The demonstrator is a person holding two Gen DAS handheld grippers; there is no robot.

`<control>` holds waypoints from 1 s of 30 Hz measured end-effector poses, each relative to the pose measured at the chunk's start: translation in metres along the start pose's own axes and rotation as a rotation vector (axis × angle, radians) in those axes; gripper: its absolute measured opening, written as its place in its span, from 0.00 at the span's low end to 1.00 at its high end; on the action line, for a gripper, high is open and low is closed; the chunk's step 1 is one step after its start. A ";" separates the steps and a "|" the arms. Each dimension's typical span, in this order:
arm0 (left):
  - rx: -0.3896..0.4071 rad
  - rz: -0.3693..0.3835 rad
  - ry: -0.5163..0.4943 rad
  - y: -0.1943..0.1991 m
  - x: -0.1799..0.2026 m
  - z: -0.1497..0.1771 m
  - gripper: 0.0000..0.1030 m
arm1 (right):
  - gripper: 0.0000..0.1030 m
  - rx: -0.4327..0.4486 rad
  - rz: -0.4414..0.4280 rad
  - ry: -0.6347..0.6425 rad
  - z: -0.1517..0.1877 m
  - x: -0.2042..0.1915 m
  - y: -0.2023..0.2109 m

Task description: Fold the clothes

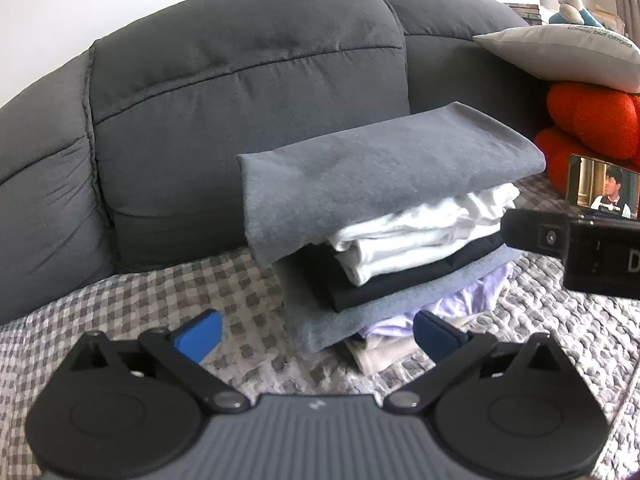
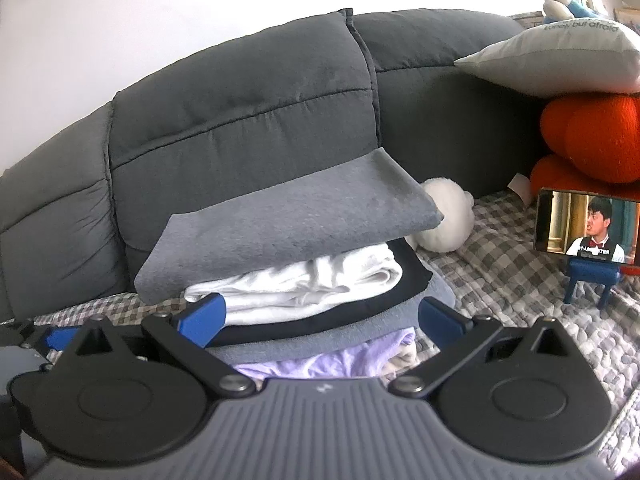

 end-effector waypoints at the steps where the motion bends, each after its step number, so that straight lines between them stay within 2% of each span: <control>1: -0.001 -0.004 0.001 0.000 0.000 0.000 0.99 | 1.00 -0.001 0.001 0.000 0.000 0.000 0.000; 30: -0.061 -0.047 -0.002 -0.006 -0.002 0.005 0.99 | 1.00 -0.026 -0.008 0.005 0.005 -0.001 0.001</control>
Point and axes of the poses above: each gripper's, at about its wrist camera, not at the fingertips, and y roughly against the way its jaws point, x to its right, z to its underside, the point moved 5 cm from there along -y, roughly the way its jaws point, and after that the axes turned 13 degrees about x, right-handed, at the moved point
